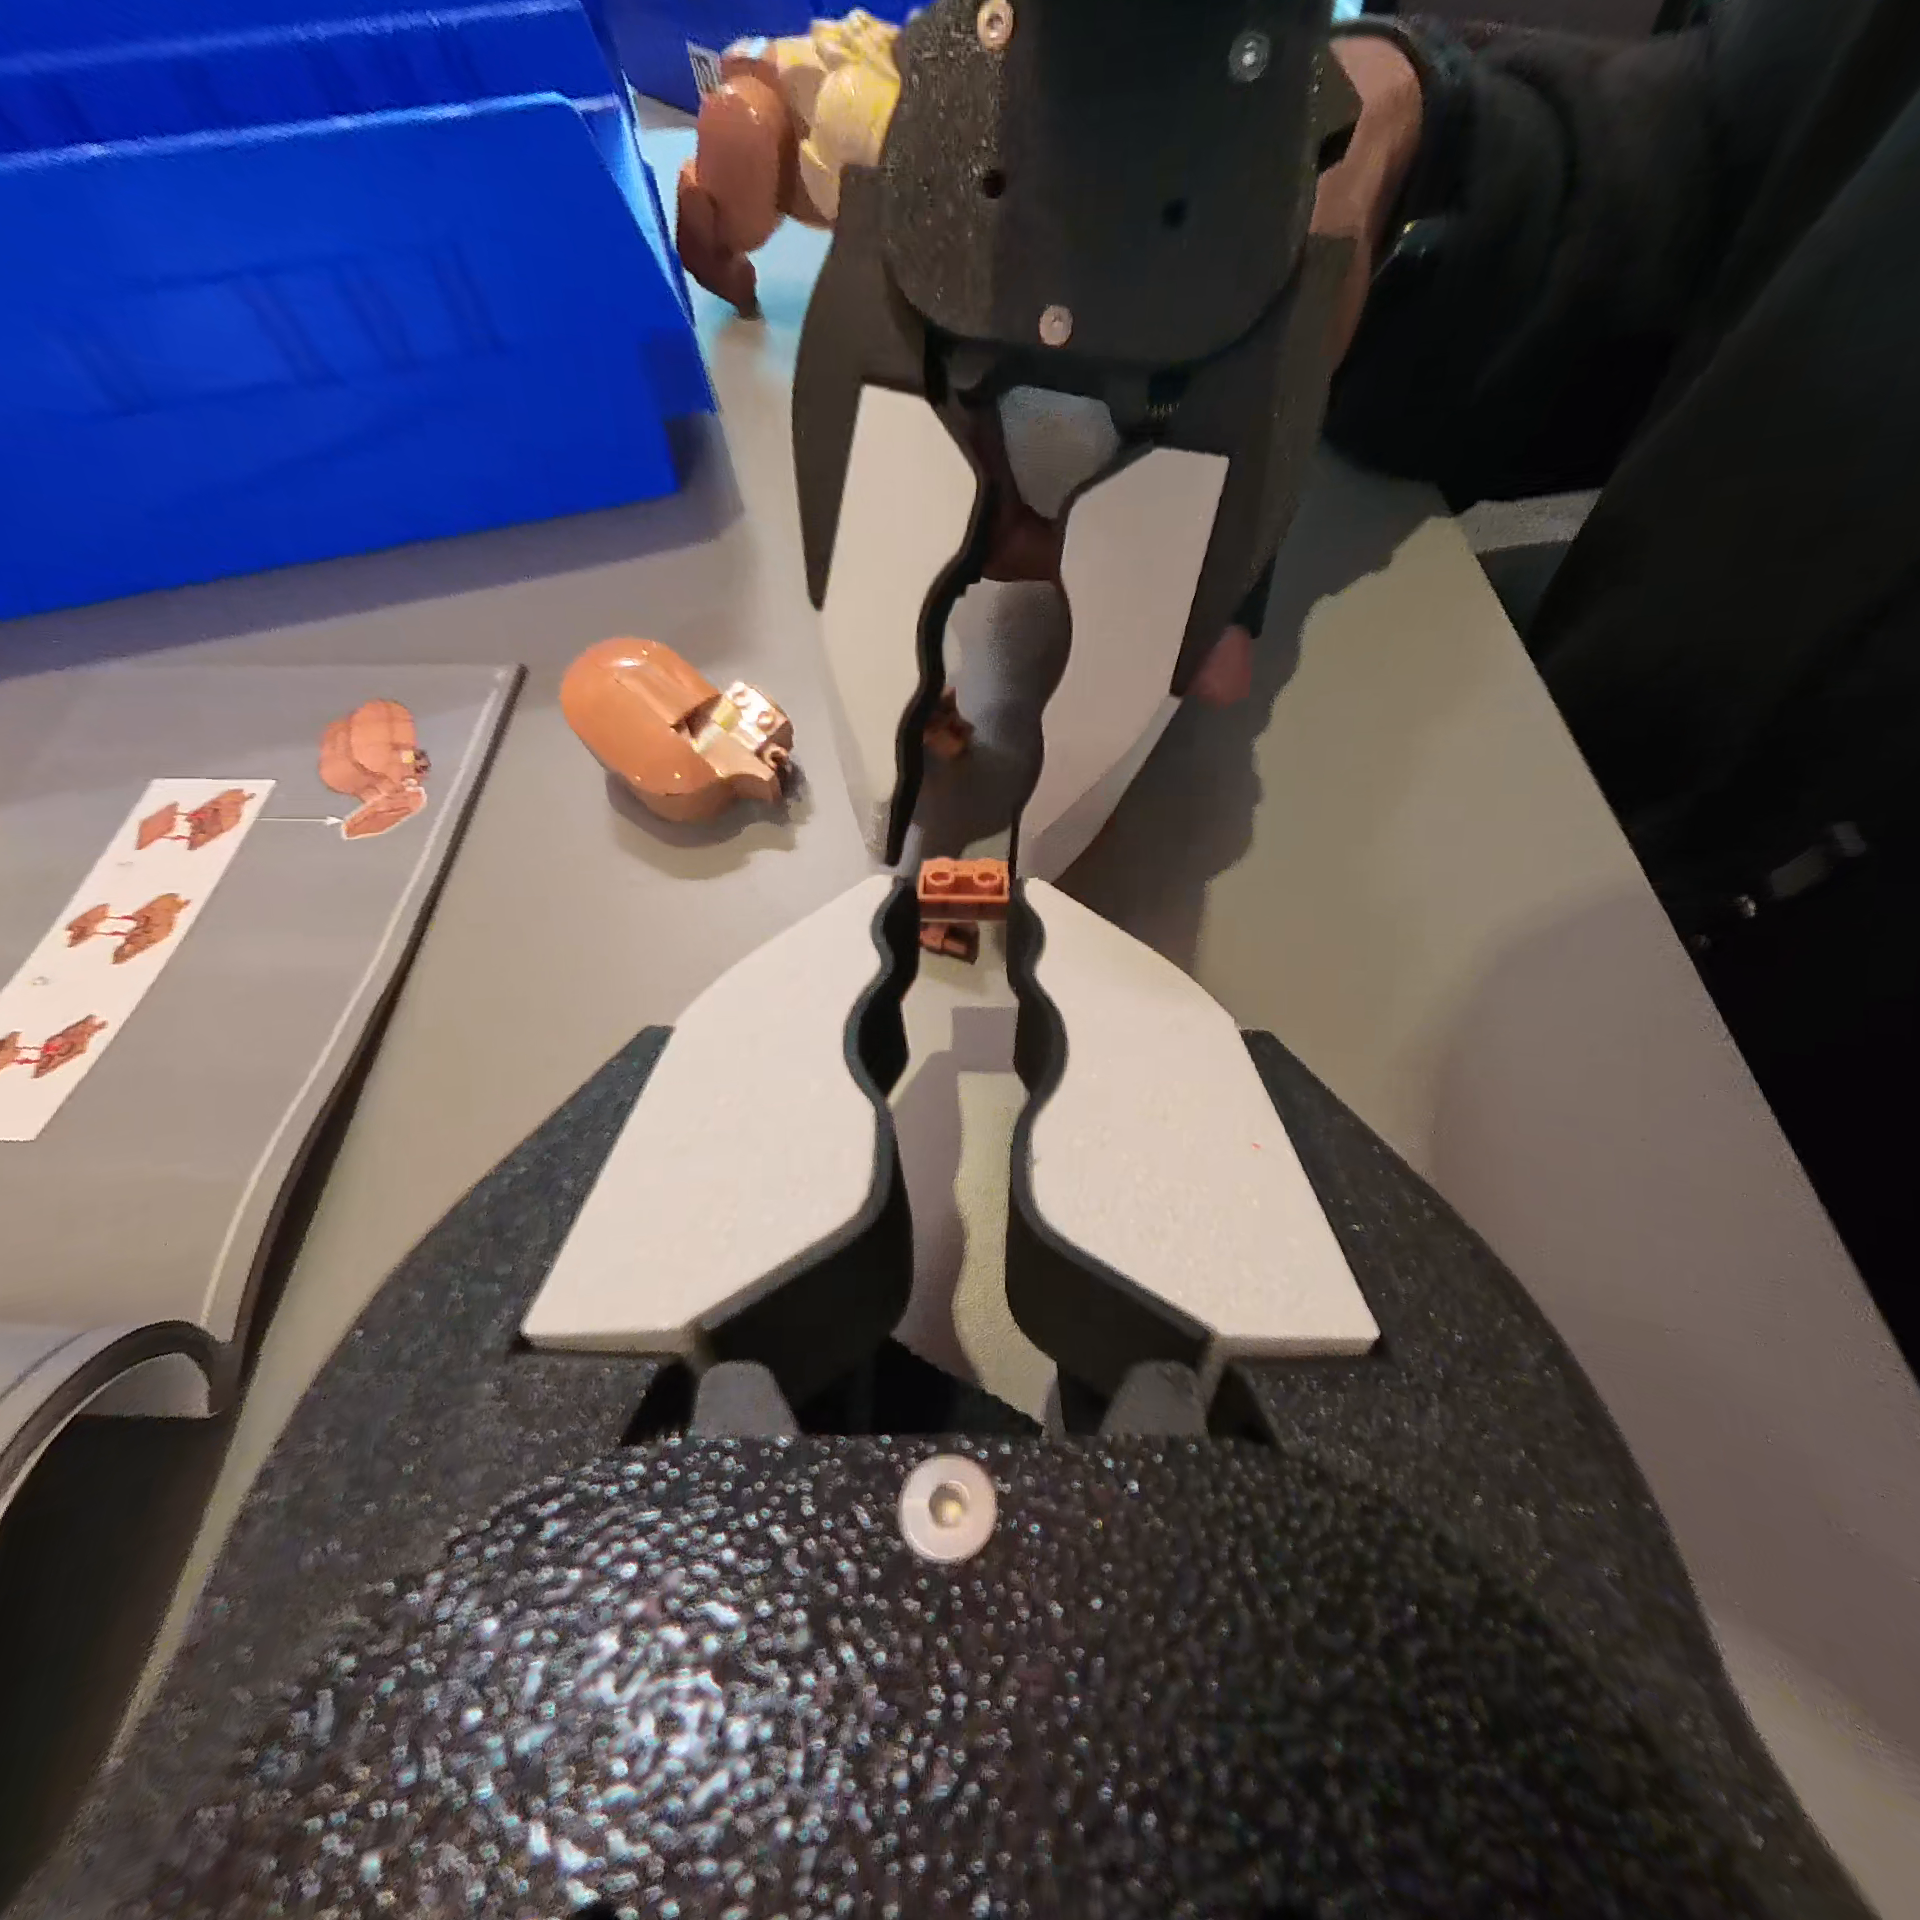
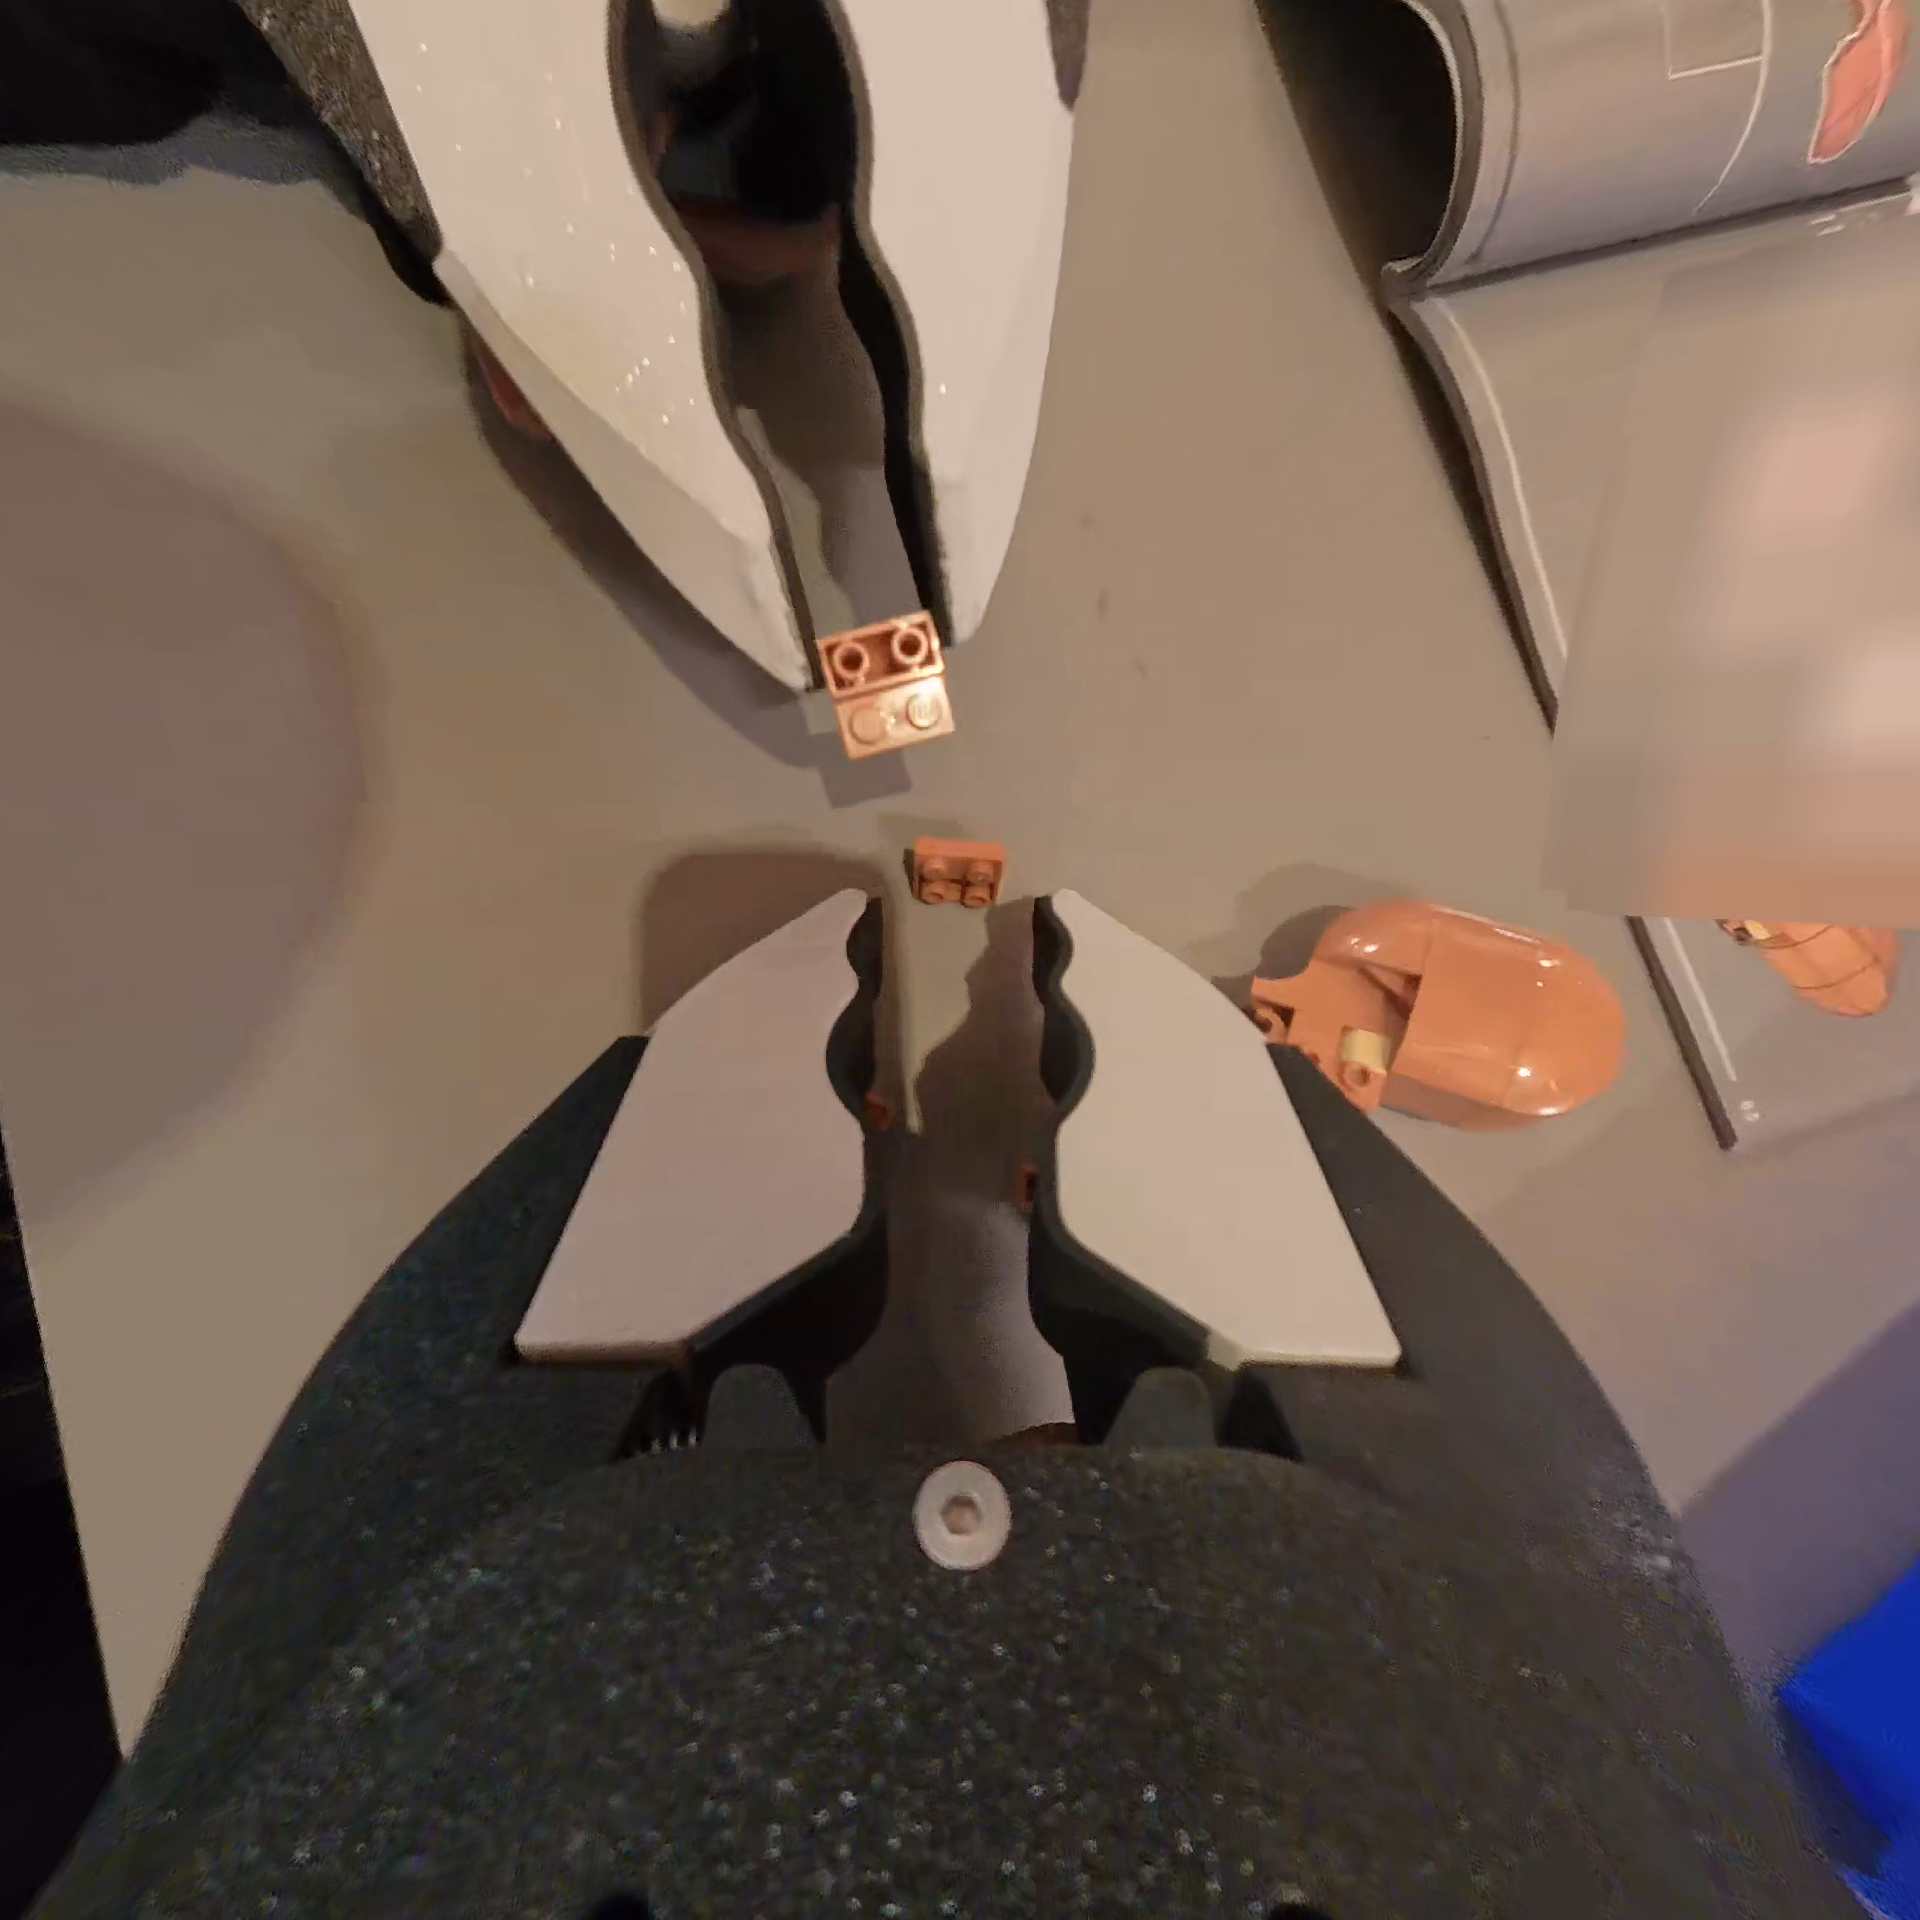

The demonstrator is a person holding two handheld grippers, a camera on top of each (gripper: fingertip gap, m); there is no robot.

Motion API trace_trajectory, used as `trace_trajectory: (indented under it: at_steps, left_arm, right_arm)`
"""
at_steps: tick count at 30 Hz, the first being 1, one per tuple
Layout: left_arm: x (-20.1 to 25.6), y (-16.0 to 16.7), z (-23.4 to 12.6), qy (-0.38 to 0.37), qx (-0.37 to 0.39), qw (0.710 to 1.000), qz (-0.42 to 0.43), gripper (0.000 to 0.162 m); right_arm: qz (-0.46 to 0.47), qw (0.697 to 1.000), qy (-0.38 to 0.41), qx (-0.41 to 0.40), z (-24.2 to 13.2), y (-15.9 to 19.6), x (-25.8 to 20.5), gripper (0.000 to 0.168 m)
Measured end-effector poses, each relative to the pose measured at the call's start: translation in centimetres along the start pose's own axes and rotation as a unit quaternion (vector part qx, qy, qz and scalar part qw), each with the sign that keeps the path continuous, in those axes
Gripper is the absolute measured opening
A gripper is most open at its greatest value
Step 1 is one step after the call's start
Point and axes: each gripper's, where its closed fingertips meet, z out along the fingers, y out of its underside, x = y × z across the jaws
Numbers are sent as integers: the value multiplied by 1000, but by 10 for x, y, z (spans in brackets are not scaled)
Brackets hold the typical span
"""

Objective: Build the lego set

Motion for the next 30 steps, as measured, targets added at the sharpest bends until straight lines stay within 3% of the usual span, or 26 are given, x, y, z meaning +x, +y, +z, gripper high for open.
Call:
trace_trajectory:
  at_steps: [6,30]
  left_arm:
    - [-3,13,4,2,-50,999,8,17]
    - [-5,24,-37,-48,-20,998,-47,17]
  right_arm:
    - [-29,999,12,-11,9,-3,0,17]
    - [-35,999,5,-33,15,-17,-3,16]
